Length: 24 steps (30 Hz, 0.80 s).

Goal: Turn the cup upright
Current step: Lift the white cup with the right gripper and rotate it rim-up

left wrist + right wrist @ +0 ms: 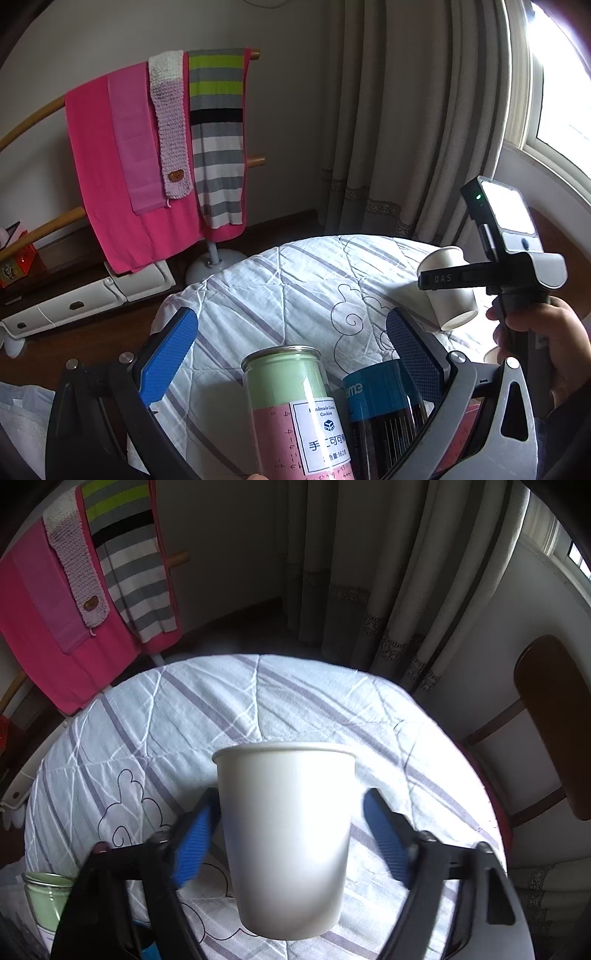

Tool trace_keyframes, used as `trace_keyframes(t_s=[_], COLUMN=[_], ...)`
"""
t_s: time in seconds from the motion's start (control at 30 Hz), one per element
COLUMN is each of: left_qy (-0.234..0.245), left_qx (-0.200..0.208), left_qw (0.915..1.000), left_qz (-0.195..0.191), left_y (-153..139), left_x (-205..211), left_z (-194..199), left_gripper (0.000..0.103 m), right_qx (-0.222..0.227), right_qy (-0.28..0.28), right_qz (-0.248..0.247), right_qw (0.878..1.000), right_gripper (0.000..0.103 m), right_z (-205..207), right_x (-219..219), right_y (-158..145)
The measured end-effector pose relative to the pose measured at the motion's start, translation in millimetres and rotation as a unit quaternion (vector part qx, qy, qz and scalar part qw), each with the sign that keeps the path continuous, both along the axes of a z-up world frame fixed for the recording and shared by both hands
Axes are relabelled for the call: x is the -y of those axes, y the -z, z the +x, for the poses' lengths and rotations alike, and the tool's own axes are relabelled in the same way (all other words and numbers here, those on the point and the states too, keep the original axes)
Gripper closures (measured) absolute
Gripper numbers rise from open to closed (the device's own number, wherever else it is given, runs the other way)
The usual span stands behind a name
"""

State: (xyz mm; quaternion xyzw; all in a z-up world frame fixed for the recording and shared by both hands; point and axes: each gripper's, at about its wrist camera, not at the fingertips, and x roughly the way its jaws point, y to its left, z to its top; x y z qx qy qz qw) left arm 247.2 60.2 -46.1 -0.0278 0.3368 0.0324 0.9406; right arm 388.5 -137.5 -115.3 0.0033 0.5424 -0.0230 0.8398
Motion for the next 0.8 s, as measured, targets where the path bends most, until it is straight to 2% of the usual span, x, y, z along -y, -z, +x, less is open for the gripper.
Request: trace_keyframes(t_s=[0.17, 0.43, 0.6, 0.8], left_qy=[-0.005, -0.010, -0.004, -0.003], left_qx=[0.006, 0.015, 0.026, 0.040], left_qw=[1.0000, 0.9998, 0.9997, 0.9992], left_qz=[0.000, -0.007, -0.004, -0.005], left_y=[-5, -18, -29, -44], left_x=[-3, -8, -6, -10], left_z=[-6, -24, -48, -93], left_gripper=[0.000, 0.000, 0.000, 0.000], right_qx=[-0.004, 0.030, 0.059, 0.096], right_qy=[-0.003, -0.011, -0.023, -0.058], right_qz=[0.004, 0.006, 0.004, 0.023], right_qw=[1.000, 0.999, 0.998, 0.993], right_gripper=[0.036, 0.037, 0.037, 0.036], right_z=[-1, -28, -68, -141], right_x=[2, 0, -4, -25], right_y=[1, -33, -66, -107])
